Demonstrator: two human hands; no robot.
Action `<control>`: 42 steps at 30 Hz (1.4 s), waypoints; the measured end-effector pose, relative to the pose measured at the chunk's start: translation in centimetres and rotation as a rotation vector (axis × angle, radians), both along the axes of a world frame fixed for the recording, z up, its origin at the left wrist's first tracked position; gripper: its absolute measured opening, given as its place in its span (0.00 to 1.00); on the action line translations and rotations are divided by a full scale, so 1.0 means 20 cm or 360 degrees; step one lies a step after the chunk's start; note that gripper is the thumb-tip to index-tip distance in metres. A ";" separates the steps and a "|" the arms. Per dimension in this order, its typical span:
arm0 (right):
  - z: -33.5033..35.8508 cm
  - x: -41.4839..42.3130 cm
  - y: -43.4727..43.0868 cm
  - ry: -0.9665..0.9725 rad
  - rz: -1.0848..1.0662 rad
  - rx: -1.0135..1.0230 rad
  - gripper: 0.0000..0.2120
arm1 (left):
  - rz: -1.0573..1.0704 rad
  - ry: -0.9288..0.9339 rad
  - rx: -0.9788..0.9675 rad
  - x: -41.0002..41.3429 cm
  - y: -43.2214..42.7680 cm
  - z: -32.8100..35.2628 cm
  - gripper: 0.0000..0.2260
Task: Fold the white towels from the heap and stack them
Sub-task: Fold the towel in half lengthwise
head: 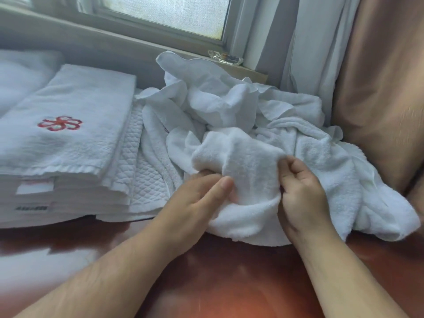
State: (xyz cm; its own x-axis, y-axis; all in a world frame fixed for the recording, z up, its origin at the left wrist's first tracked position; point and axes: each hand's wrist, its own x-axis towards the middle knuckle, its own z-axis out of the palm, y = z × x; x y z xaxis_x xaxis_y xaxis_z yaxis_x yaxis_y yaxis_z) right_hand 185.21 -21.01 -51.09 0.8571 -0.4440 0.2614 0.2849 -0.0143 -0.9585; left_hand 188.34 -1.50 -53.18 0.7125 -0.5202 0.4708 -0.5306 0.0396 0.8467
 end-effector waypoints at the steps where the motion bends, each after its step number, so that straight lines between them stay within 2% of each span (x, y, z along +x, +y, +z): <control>1: 0.02 -0.01 0.00 -0.0125 0.0022 0.0144 0.12 | 0.0083 0.0031 -0.0069 0.01 0.00 -0.01 0.23; 4: 0.06 -0.04 0.01 -0.0225 0.0458 0.0778 0.15 | 0.0253 0.0248 -0.0141 0.04 0.00 -0.04 0.17; 5: 0.07 -0.05 0.02 -0.0193 0.0564 0.0923 0.17 | 0.0272 0.0320 -0.0176 0.05 0.00 -0.04 0.18; 7: 0.07 -0.07 0.04 -0.0101 0.0662 0.1015 0.17 | 0.0270 0.0416 -0.0272 0.07 0.00 -0.04 0.25; 11: 0.07 -0.09 0.07 0.0246 0.0807 0.0848 0.25 | 0.0212 0.0403 -0.0224 0.07 0.02 -0.04 0.32; 14: 0.06 -0.07 0.09 0.0285 0.0705 0.0710 0.32 | 0.0268 0.0345 -0.0147 0.07 0.01 -0.03 0.34; 17: 0.06 -0.05 0.07 0.0260 0.0653 0.0699 0.33 | 0.0242 0.0252 0.0001 0.06 0.00 -0.01 0.22; 20: 0.04 -0.05 0.05 0.0322 0.0724 0.0573 0.24 | 0.0196 0.0195 0.0128 0.07 0.00 -0.02 0.07; 21: 0.04 -0.05 0.04 0.0331 0.0723 0.0493 0.21 | 0.0166 0.0206 0.0124 0.07 0.00 -0.03 0.05; 24: 0.03 -0.06 0.04 0.0276 0.0750 0.0397 0.21 | 0.0091 0.0278 -0.0001 0.07 0.02 -0.02 0.11; 26: 0.03 -0.06 0.04 0.0205 0.0820 0.0397 0.21 | 0.0050 0.0355 -0.0153 0.05 0.02 -0.01 0.09; 28: 0.03 -0.07 0.04 0.0124 0.0937 0.0396 0.22 | 0.0023 0.0432 -0.0306 0.05 0.03 0.00 0.11; 32: 0.04 -0.13 0.05 0.0158 0.1138 0.0415 0.18 | -0.0002 0.0689 -0.0458 0.08 0.02 -0.04 0.34; 34: 0.05 -0.15 0.04 0.0261 0.1300 0.0370 0.12 | -0.0111 0.0872 -0.0594 0.09 0.03 -0.02 0.36; 35: 0.06 -0.15 0.04 0.0324 0.1376 0.0369 0.11 | -0.0091 0.0893 -0.0549 0.10 0.03 -0.01 0.36; 36: 0.07 -0.15 0.04 0.0372 0.1426 0.0353 0.15 | -0.0037 0.0876 -0.0458 0.10 0.03 -0.01 0.35; 38: 0.06 -0.14 0.03 0.0447 0.1380 0.0292 0.28 | 0.0074 0.0794 -0.0250 0.11 0.03 -0.01 0.29; 40: 0.04 -0.11 0.06 0.0529 0.1131 0.0226 0.40 | 0.0026 0.0705 -0.0173 0.12 0.03 -0.01 0.19; 42: 0.02 -0.06 0.06 0.0573 0.0731 0.0203 0.40 | -0.0118 0.0705 -0.0241 0.09 0.05 0.01 0.20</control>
State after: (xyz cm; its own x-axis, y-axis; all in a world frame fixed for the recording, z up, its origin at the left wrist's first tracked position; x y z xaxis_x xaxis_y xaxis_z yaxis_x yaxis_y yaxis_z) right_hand 183.92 -19.79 -50.73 0.9936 -0.0157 -0.1123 -0.1085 0.1551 -0.9819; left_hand 190.21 -0.52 -53.04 0.8252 -0.5265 0.2044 -0.1107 0.2042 0.9727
